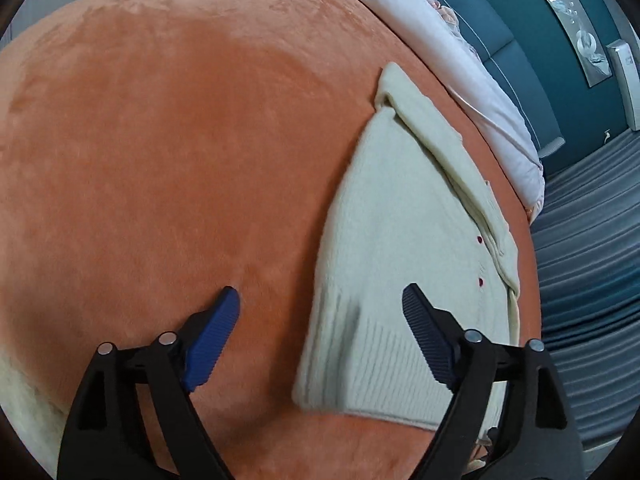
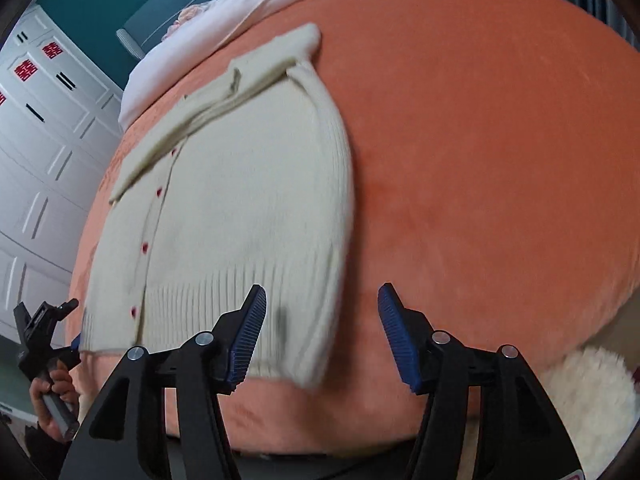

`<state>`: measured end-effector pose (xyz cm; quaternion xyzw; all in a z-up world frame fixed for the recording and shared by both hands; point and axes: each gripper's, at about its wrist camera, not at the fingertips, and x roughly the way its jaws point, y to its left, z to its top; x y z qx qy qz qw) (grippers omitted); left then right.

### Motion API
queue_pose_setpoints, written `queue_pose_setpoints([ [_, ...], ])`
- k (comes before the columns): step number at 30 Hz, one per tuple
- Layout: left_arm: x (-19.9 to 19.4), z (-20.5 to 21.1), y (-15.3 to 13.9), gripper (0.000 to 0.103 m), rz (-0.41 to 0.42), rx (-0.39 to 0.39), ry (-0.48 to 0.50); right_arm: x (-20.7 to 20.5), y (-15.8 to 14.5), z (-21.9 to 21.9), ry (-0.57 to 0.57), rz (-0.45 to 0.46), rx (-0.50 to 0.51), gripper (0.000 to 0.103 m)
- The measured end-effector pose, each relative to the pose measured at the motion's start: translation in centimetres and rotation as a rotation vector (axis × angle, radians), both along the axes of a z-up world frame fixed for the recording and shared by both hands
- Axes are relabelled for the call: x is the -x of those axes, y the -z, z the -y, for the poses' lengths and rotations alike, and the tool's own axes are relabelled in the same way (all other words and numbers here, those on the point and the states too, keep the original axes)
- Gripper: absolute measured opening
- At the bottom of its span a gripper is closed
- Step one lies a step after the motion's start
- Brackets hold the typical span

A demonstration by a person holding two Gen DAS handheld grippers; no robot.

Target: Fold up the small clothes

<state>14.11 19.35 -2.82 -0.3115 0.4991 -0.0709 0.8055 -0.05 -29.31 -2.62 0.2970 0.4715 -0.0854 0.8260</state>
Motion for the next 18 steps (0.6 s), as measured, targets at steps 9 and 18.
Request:
queue_pose_setpoints([
  [9,-1.9,2.3,0.7,0.009,-0.107,0.071,0.040,-2.8,0.4,-2.9,-0.003,0.082,-0.092,0.057],
  [18,2.8,2.6,-6.5,0.008,0.009,-0.091,0.157,-2.2,-6.5,-2.6,-0.069,0.205,-0.075,0.008],
])
